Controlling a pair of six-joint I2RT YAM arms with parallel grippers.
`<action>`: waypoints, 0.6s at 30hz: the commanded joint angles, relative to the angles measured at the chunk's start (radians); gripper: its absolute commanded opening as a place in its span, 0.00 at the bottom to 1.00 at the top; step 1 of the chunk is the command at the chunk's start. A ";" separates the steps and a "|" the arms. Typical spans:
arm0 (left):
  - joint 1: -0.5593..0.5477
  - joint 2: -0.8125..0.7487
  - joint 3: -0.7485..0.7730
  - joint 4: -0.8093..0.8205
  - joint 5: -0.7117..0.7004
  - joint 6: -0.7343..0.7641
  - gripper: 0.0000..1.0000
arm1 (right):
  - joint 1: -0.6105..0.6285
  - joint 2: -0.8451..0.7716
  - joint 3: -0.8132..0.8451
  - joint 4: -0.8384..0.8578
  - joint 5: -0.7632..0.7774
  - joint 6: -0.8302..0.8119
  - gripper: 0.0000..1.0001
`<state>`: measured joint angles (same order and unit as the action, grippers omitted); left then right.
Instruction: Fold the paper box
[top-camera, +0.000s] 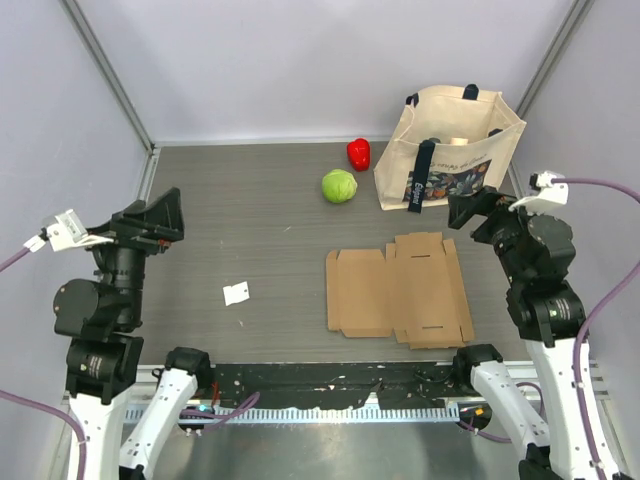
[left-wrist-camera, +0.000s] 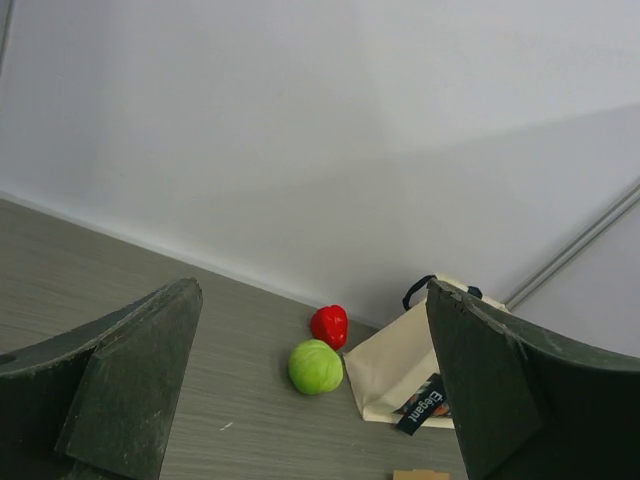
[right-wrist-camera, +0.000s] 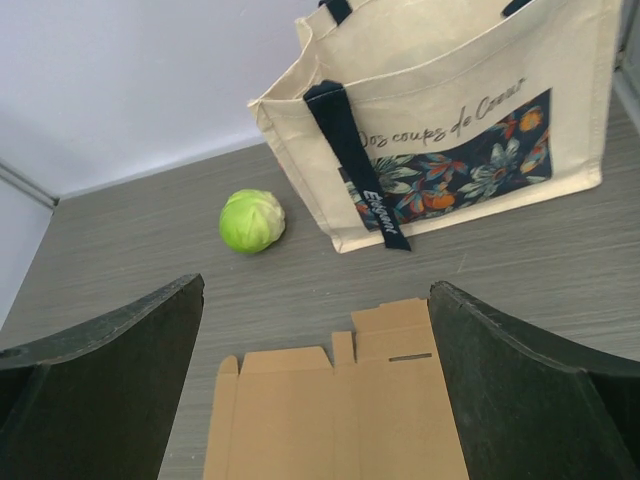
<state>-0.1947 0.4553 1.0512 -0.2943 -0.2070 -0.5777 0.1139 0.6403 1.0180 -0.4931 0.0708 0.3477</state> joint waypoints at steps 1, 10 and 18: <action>0.005 0.080 0.016 0.057 0.063 -0.022 1.00 | 0.001 0.099 -0.030 0.057 -0.118 0.039 1.00; 0.005 0.258 0.013 0.044 0.265 -0.053 1.00 | 0.015 0.295 -0.206 0.120 -0.316 0.105 1.00; 0.005 0.529 0.010 0.060 0.518 -0.062 1.00 | -0.173 0.411 -0.306 0.111 -0.184 0.163 1.00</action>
<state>-0.1940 0.8795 1.0523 -0.2794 0.1310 -0.6300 0.0406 1.0622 0.7383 -0.4213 -0.1921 0.4587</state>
